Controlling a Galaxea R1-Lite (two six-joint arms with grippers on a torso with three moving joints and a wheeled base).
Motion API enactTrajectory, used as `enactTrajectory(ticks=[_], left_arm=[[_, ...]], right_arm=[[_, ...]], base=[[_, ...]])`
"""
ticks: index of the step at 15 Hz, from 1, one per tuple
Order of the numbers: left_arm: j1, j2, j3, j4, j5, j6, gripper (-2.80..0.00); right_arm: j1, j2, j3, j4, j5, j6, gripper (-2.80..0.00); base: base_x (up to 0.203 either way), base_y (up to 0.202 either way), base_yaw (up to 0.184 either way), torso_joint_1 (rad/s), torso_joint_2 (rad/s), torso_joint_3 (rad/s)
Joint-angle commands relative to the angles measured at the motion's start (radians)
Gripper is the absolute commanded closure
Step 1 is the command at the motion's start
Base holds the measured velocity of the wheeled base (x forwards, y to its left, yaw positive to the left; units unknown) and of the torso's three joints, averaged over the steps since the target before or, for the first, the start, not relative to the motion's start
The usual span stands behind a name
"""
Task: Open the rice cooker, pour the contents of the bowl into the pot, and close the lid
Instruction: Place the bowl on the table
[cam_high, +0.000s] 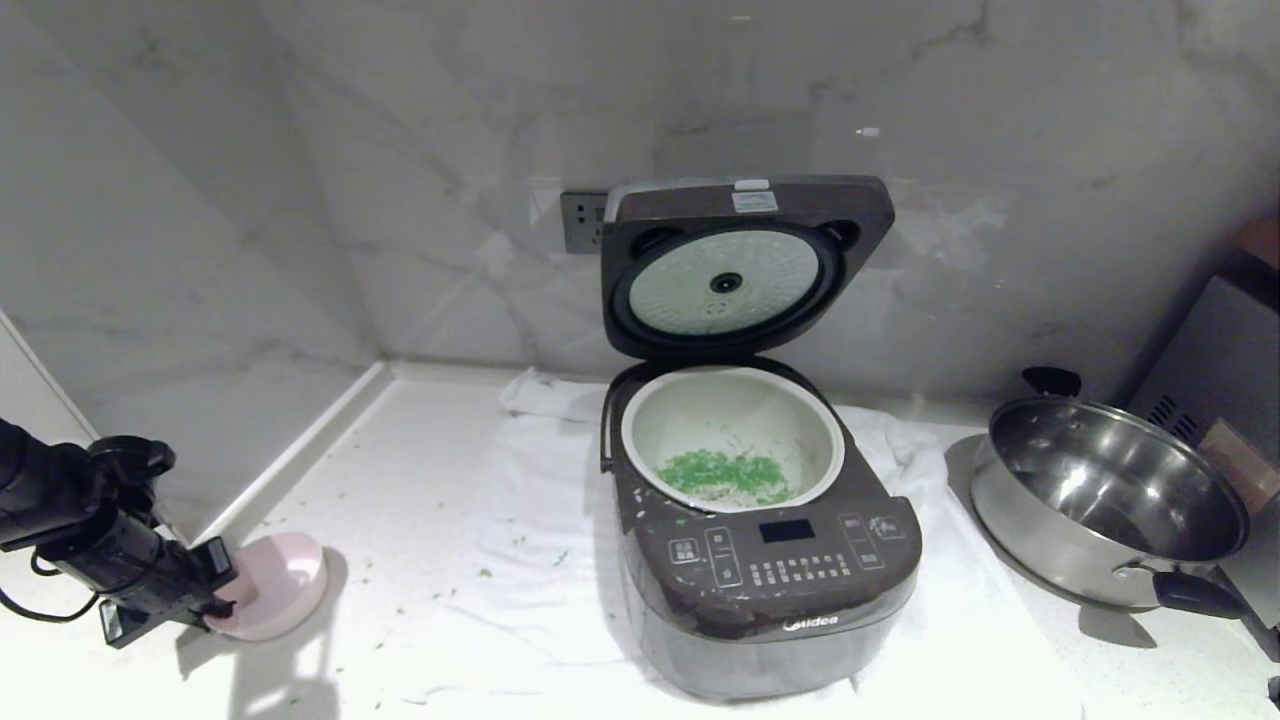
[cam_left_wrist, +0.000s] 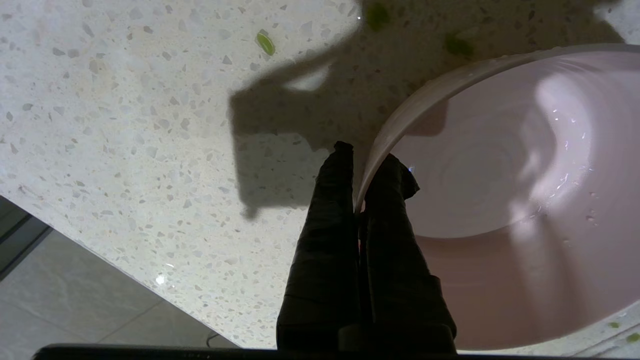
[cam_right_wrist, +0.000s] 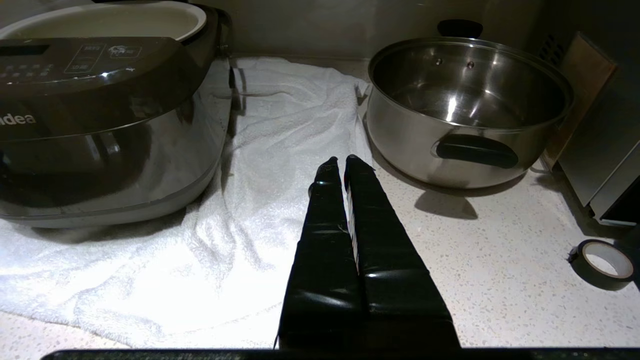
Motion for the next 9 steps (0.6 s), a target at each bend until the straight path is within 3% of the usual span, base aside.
enactTrajectory(ticks=[1,9], left_arm=[[0.002,0.006,-0.003,0.001,-0.001,-0.003,-2.80],[-0.006,-0.077,-0.006,0.006,-0.015,-0.006,-2.80]], right_arm=[[0.000,-0.001,0.002,0.000,0.000,-0.001,0.00],[0.000,0.000,0.002,-0.001,0.000,-0.001,0.00]], base=[[0.000,0.000,0.000,0.000,0.00,0.000],[0.000,0.000,0.000,0.000,0.00,0.000]])
